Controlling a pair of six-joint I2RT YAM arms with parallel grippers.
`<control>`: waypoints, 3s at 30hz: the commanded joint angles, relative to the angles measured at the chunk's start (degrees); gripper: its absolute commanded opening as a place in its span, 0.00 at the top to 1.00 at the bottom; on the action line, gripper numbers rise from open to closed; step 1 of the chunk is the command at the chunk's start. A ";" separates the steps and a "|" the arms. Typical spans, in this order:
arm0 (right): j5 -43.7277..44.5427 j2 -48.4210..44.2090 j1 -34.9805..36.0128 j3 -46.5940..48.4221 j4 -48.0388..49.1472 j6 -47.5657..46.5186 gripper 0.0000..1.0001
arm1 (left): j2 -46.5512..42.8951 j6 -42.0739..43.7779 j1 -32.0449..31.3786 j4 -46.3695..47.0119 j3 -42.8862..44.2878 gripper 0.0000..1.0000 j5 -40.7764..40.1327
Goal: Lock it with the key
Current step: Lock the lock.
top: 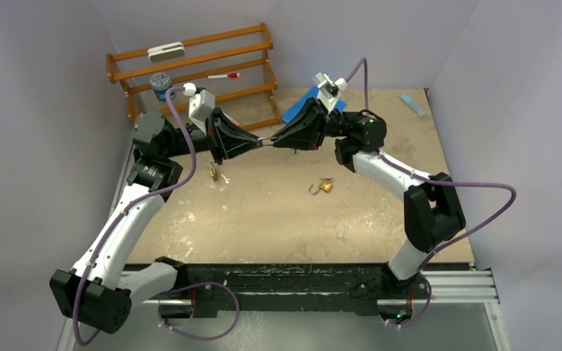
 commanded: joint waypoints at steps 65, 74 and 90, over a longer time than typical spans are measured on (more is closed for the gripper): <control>5.46 -5.91 0.88 -2.72 1.22 -6.02 1.00 | -3.79 1.68 -1.29 1.99 -1.24 1.00 -13.58; 8.57 -10.59 0.85 -4.24 -16.17 -19.54 1.00 | -4.76 1.95 0.81 1.13 0.62 1.00 -12.50; 5.40 -13.88 -0.47 -3.27 -27.68 -28.74 0.40 | -4.56 -3.67 0.90 7.95 2.57 1.00 -9.21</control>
